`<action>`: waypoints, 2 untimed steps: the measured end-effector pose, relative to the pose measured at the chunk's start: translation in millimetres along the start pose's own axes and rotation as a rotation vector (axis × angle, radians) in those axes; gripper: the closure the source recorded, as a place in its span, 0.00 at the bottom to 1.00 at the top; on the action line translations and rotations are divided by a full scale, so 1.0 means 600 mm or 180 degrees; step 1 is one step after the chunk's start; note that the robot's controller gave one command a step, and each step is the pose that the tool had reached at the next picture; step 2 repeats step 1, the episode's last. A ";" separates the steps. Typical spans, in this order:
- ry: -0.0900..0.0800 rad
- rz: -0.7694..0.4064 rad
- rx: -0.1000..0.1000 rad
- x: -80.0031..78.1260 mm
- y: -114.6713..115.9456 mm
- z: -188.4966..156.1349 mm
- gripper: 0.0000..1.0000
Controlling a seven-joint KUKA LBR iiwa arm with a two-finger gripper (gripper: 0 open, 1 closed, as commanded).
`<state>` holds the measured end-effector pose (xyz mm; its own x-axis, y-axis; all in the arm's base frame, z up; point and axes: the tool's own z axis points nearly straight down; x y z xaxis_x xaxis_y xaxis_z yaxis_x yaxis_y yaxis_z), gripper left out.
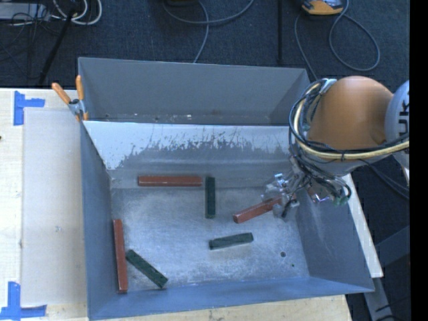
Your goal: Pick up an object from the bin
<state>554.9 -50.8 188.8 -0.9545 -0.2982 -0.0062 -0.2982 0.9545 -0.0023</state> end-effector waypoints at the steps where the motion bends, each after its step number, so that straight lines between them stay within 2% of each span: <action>1: -0.0007 -0.0904 -0.0003 -0.085 0.049 -0.169 1.00; 2: -0.0007 -0.0904 -0.0003 -0.085 0.049 -0.169 1.00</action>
Offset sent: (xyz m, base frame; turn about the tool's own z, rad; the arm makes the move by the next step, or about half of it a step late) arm 0.0376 0.0425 0.0992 -0.2852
